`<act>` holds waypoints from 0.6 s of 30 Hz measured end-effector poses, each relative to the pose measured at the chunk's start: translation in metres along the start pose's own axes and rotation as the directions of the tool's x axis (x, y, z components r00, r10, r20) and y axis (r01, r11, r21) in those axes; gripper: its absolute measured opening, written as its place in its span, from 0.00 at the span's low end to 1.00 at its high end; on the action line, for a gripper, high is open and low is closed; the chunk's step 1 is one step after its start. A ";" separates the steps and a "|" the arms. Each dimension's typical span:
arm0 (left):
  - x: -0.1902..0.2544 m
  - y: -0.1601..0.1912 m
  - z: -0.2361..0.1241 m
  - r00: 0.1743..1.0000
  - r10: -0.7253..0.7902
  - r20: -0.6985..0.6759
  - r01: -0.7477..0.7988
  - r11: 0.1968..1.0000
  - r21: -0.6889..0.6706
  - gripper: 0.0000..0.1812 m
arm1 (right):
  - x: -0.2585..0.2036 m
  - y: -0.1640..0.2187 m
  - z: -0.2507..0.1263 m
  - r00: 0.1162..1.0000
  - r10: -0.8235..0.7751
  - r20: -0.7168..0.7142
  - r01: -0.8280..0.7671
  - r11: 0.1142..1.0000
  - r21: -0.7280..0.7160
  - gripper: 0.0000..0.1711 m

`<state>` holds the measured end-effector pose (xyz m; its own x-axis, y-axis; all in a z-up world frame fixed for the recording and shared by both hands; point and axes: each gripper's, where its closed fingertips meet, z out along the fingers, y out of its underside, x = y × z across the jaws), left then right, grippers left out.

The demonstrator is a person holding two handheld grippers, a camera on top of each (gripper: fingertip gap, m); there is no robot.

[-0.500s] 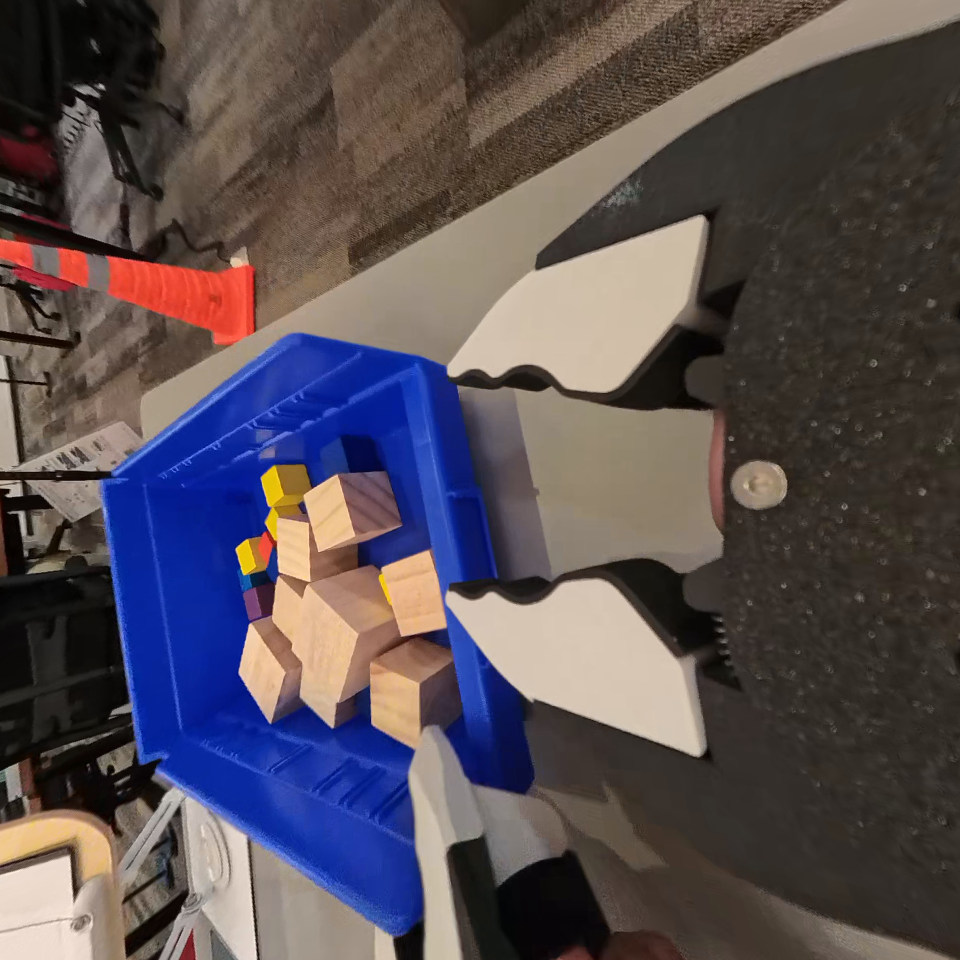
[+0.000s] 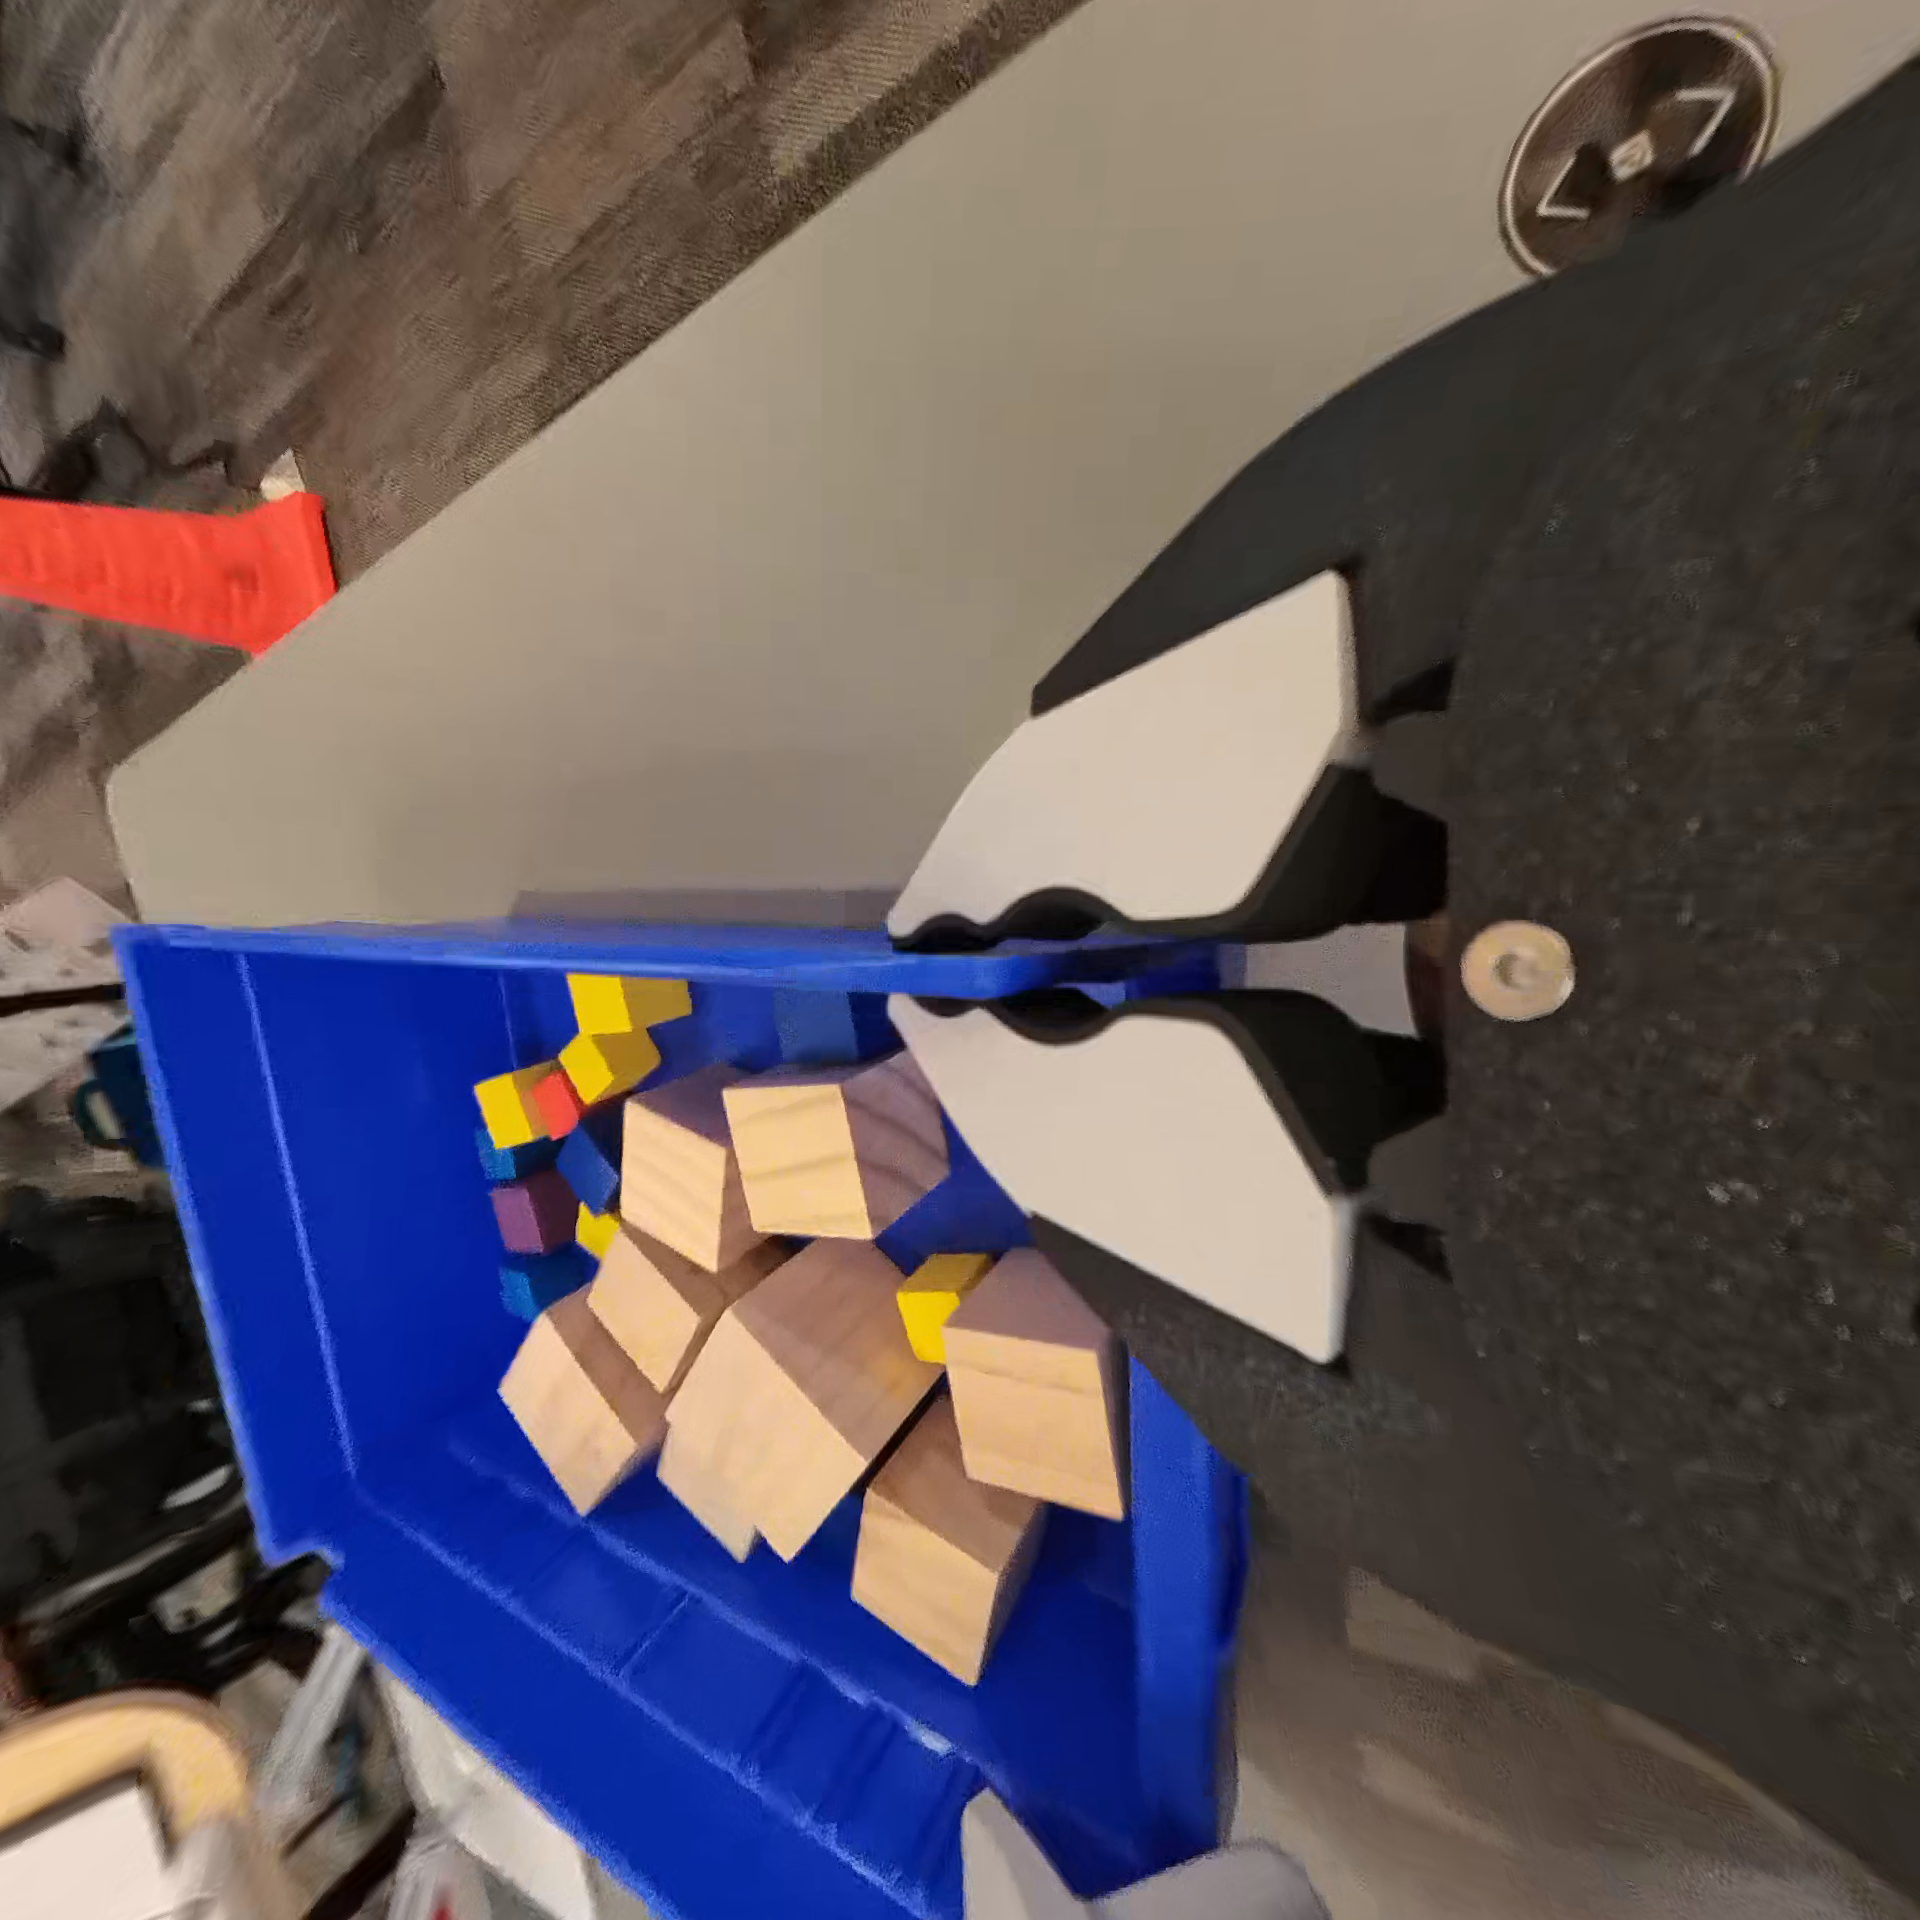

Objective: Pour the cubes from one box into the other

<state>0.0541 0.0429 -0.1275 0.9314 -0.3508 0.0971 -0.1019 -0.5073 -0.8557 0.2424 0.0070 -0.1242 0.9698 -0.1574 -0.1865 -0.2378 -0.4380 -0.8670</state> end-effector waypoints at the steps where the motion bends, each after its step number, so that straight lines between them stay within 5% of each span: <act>1: -0.006 -0.001 -0.006 1.000 0.007 -0.002 -0.007 1.000 0.001 0.02 | -0.008 -0.002 -0.002 1.000 -0.015 -0.001 0.015 1.000 -0.005 0.01; 11: -0.178 -0.017 -0.091 0.989 -0.050 0.141 0.037 0.995 0.097 0.02 | -0.202 -0.010 -0.009 0.982 -0.134 0.130 0.117 0.984 0.134 0.01; 18: -0.272 0.007 -0.111 0.975 -0.128 0.181 0.122 0.992 0.041 0.02 | -0.294 0.027 0.012 0.963 -0.139 0.233 0.129 0.990 0.060 0.02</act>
<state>-0.2384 0.0474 -0.1032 0.9844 -0.1351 0.1123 0.0272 -0.5139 -0.8574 -0.0486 0.0519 -0.0978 0.9793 0.1155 -0.1665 -0.1074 -0.4008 -0.9098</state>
